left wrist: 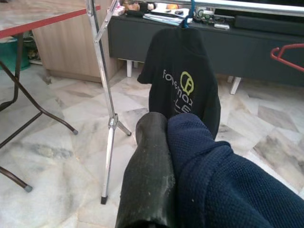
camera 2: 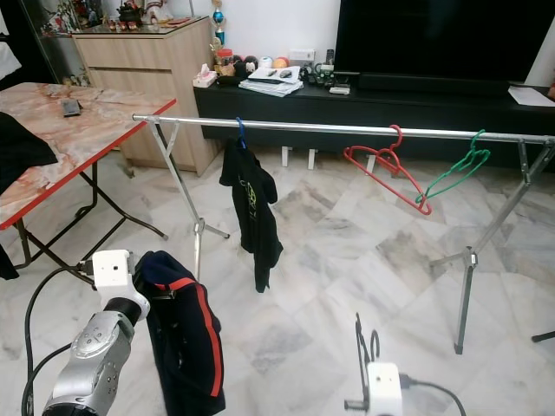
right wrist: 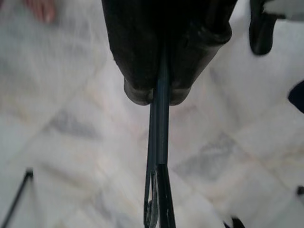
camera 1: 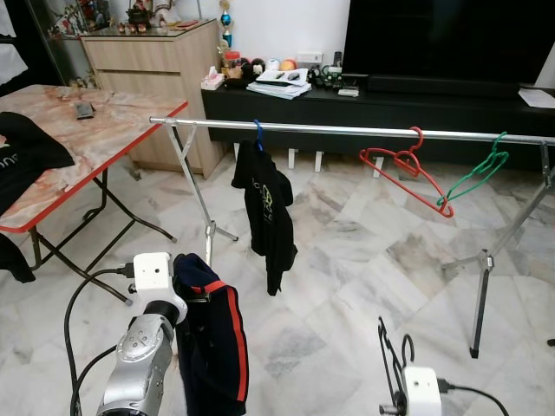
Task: Hang hanger
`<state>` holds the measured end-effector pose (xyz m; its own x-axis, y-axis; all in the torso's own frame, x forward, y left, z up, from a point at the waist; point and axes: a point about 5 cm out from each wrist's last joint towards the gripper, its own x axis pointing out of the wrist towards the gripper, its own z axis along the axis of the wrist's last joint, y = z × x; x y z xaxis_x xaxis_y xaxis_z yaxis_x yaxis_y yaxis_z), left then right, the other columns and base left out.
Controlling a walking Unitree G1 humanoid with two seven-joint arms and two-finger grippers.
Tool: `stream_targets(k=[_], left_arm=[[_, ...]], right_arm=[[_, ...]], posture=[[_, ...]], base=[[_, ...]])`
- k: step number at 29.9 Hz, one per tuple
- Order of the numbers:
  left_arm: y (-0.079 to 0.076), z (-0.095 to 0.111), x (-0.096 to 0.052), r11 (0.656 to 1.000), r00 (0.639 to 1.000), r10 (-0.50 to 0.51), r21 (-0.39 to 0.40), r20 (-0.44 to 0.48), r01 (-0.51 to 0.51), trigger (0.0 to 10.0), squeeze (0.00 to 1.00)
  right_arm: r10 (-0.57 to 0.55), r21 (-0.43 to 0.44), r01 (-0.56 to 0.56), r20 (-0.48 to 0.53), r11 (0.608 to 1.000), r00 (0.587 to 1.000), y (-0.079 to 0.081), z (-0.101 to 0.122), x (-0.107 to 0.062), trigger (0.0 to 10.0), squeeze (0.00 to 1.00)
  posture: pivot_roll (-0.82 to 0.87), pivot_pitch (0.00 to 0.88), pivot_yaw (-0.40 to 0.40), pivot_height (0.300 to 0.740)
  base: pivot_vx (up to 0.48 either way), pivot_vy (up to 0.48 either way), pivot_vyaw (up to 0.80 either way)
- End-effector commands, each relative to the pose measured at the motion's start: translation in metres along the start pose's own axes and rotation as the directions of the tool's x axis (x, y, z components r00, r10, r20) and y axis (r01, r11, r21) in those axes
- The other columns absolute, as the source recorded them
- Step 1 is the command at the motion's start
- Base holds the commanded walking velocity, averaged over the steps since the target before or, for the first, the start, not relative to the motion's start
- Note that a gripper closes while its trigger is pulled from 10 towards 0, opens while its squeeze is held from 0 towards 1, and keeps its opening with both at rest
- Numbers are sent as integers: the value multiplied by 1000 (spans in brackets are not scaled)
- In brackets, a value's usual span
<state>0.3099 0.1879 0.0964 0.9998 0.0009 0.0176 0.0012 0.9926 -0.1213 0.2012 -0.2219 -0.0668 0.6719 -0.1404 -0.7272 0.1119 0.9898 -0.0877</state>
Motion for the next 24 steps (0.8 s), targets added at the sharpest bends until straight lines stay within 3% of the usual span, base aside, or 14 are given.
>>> stream_targets(k=[1,5,7,11,15,18,20,21,22,24], left_arm=[[0,9,0,999,1000,-22,30,20,21,10000,0],[0,10,-1,999,999,-31,42,15,30,10000,0],[1,9,-2,998,1000,-28,52,12,27,10000,0],[3,10,-4,998,1000,-19,66,16,18,10000,0],[5,9,-6,997,1000,-12,76,15,11,10000,0],[5,8,-7,997,1000,-10,80,12,9,10000,0],[6,9,-7,996,1000,-6,86,19,5,10000,0],[6,9,-7,996,1000,-6,86,19,5,10000,0],[6,9,-7,996,1000,-7,88,17,6,10000,0],[6,8,-7,996,1000,-9,90,15,8,10000,0]], right_arm=[[9,7,-9,-44,1000,999,-2,-11,-2,10000,0],[9,2,-9,-51,1000,999,-5,-13,-3,10000,0],[10,-6,-10,-34,1000,999,2,-9,-2,10000,0],[53,-123,-47,51,991,997,14,12,3,10000,0],[102,-125,-78,195,989,976,28,43,5,10000,0],[114,-136,-81,252,987,961,31,55,5,10000,0],[65,14,-78,407,997,911,15,77,1,10000,0],[65,14,-78,407,997,911,15,77,1,10000,0],[59,18,-77,470,997,881,10,83,-3,10000,0],[56,27,-81,511,996,858,9,86,-6,10000,0]], posture=[[63,0,79,740],[62,0,79,740],[63,0,75,740],[65,0,69,740],[45,0,47,740],[46,0,43,740],[37,0,41,740],[37,0,41,740],[14,0,47,740],[10,0,48,740]], base=[[0,0,0],[0,0,0],[0,0,0],[0,0,0],[0,0,0],[0,0,0],[0,0,0],[0,0,0],[0,0,0],[0,0,0]])
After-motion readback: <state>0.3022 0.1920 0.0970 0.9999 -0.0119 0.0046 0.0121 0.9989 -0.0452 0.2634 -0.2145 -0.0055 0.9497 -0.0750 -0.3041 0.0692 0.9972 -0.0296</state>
